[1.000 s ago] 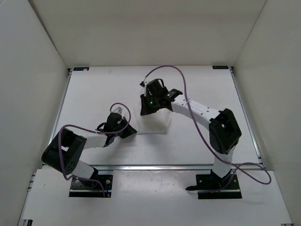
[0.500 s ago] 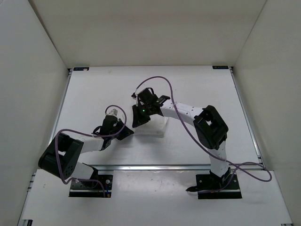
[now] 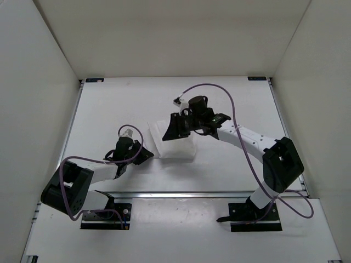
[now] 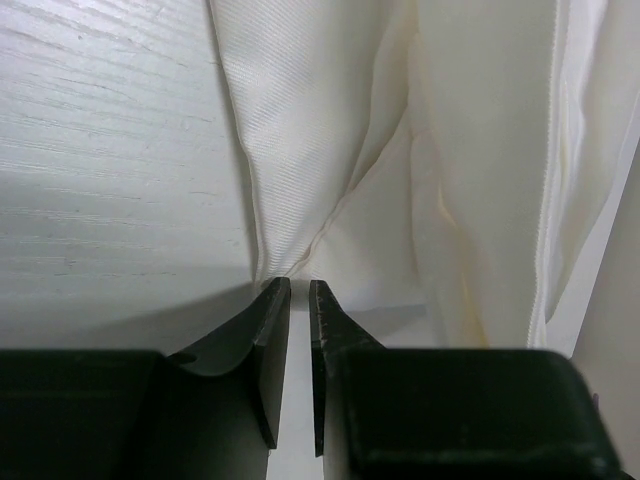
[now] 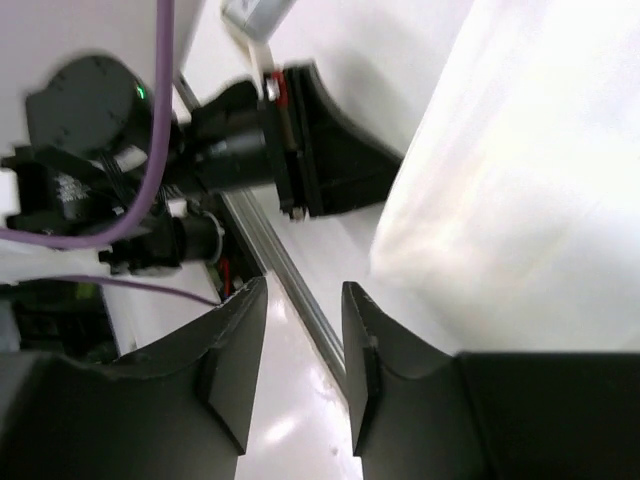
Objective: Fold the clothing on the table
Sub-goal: Fold the skirt
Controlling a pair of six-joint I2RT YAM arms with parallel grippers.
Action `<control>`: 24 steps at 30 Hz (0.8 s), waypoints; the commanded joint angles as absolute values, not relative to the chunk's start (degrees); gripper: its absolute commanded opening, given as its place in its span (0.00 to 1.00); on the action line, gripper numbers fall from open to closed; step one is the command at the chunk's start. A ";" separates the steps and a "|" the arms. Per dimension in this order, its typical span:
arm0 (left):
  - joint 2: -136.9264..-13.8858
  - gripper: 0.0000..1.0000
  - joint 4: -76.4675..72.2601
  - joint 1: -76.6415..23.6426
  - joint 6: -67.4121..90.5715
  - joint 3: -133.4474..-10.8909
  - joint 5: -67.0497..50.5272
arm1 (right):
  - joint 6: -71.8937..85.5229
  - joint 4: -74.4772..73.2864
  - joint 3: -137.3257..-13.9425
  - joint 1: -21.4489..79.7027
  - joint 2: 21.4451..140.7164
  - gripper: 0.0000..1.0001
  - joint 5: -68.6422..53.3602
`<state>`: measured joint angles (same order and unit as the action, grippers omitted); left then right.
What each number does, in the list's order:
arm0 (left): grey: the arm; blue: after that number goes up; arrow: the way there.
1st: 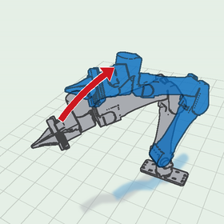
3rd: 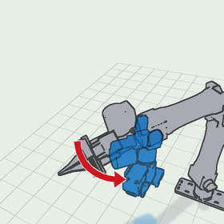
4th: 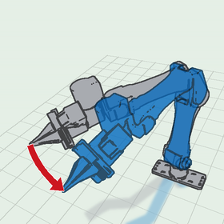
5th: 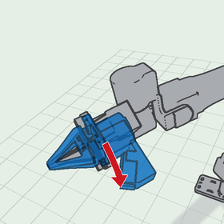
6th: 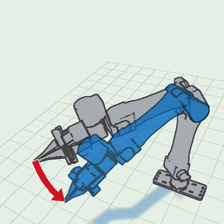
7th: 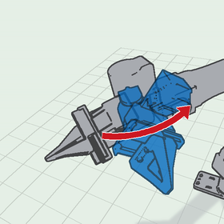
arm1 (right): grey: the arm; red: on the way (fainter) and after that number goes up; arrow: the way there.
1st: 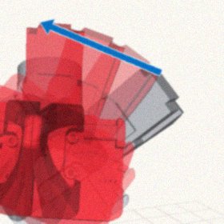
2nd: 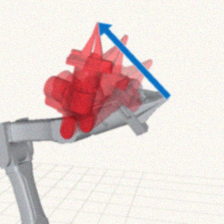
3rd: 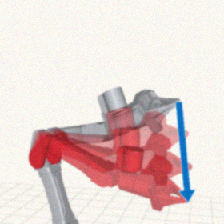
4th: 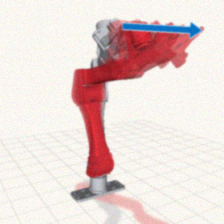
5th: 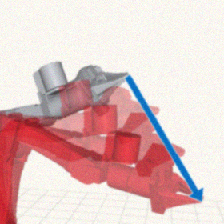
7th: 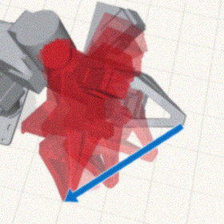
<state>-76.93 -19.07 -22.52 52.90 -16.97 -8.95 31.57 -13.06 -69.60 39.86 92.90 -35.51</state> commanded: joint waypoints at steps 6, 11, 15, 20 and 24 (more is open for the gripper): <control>-75.67 0.24 -16.97 -22.41 53.09 -15.91 -8.09 | 34.83 0.38 -64.77 38.66 91.58 0.32 -38.86; -76.03 0.24 -17.31 -22.59 53.00 -16.43 -9.31 | 24.45 -14.84 -66.18 45.78 91.85 0.40 -21.32; -76.20 0.24 -17.75 -22.68 53.34 -15.82 -9.58 | 22.07 -21.88 -64.26 50.79 90.44 0.43 -7.33; -75.85 0.23 -16.97 -22.67 53.09 -15.64 -9.06 | 15.48 -24.26 -63.90 55.10 92.19 0.50 6.49; -76.11 0.23 -17.49 -22.67 53.52 -15.47 -8.79 | 13.45 -24.17 -65.21 55.11 94.39 0.56 7.81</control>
